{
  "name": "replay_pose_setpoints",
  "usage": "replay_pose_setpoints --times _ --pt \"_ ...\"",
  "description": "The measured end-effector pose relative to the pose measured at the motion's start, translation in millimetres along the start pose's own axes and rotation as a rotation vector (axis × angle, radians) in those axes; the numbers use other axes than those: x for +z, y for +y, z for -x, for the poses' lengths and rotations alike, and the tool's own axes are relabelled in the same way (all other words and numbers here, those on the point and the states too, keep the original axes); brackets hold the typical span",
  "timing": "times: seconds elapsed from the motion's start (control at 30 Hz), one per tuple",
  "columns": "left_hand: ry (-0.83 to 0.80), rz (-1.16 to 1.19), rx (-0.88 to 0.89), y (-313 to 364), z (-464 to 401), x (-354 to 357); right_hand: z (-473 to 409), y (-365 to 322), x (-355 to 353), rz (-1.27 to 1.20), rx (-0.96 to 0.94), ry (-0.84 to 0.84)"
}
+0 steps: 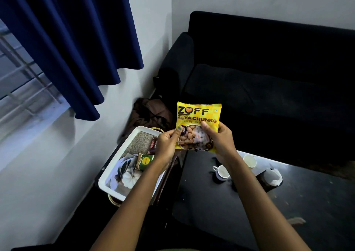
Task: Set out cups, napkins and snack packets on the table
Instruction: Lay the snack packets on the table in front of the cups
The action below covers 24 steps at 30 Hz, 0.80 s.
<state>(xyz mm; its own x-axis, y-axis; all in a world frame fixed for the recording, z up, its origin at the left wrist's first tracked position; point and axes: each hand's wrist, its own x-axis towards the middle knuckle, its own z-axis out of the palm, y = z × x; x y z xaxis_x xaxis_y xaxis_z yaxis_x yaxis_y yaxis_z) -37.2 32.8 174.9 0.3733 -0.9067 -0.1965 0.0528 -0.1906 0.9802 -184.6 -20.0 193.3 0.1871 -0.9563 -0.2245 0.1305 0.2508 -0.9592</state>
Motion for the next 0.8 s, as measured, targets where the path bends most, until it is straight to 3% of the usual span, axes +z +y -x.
replay_pose_setpoints --times 0.1,0.23,0.4,0.8 --pt "0.051 -0.035 -0.003 -6.2 -0.9 0.9 1.4 6.5 5.0 -0.013 0.007 0.047" --pt "0.033 0.104 -0.137 -11.4 -6.1 2.9 3.4 8.3 4.2 0.029 0.035 0.004" --pt "0.023 0.045 -0.131 -21.8 -7.5 1.8 12.6 12.5 -14.0 -0.006 0.207 -0.058" --pt "0.123 -0.063 -0.250 -63.5 -5.5 59.0 26.4 69.2 -56.7 0.085 0.231 0.277"
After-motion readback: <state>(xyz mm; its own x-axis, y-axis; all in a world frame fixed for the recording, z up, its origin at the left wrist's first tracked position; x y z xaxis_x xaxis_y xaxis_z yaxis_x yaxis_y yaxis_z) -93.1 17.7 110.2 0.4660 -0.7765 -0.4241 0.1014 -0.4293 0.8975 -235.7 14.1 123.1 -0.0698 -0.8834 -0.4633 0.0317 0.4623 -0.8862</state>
